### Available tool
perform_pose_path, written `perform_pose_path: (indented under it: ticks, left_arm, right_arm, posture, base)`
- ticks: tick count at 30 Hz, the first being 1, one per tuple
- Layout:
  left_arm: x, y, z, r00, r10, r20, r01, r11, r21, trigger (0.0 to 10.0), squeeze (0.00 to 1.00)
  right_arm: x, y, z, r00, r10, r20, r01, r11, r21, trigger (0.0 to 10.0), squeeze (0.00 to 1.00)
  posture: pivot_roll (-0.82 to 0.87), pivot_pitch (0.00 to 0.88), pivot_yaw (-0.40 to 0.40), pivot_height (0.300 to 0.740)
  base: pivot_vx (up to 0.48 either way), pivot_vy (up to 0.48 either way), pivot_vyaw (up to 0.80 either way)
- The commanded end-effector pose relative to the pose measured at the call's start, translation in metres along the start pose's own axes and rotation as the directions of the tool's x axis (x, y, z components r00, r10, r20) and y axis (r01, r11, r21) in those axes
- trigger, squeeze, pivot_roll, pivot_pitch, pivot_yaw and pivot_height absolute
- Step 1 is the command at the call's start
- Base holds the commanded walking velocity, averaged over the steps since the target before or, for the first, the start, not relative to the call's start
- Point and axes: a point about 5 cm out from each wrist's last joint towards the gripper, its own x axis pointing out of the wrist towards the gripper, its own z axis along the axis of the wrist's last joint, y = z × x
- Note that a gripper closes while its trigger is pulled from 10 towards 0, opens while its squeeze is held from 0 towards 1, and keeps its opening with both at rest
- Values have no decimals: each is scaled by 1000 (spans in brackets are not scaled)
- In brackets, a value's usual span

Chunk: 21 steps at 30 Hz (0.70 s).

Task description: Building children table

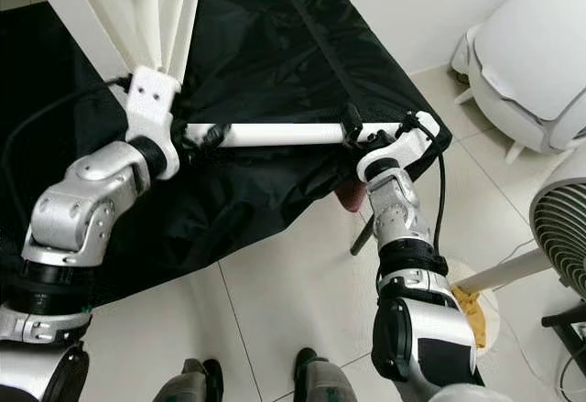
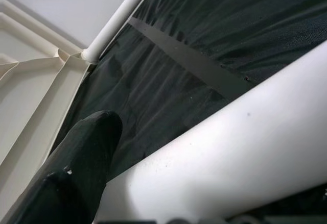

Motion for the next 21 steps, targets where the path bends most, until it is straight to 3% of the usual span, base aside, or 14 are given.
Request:
perform_pose_path:
  ticks: [1,11,16,21]
  left_arm:
    - [-2,-8,-6,995,-95,-23,95,995,16,10000,0]
    - [7,-29,-16,980,-191,-61,195,979,66,10000,0]
    - [12,-38,-27,965,-229,-129,239,968,73,10000,0]
    - [22,-39,-36,971,-157,-177,183,974,136,10000,0]
  right_arm:
    - [-24,-27,-49,968,-98,-233,90,995,-46,10000,0]
    - [-33,-30,-43,969,-104,-225,87,993,-82,10000,0]
    - [-35,-26,-37,975,-95,-201,81,994,-77,10000,0]
    - [-40,-17,-36,979,-71,-193,57,996,-75,10000,0]
  posture:
    - [42,219,33,740]
    - [23,236,41,740]
    - [22,246,47,740]
    - [20,257,52,740]
  base:
    - [0,0,0]
    - [0,0,0]
    - [0,0,0]
    - [0,0,0]
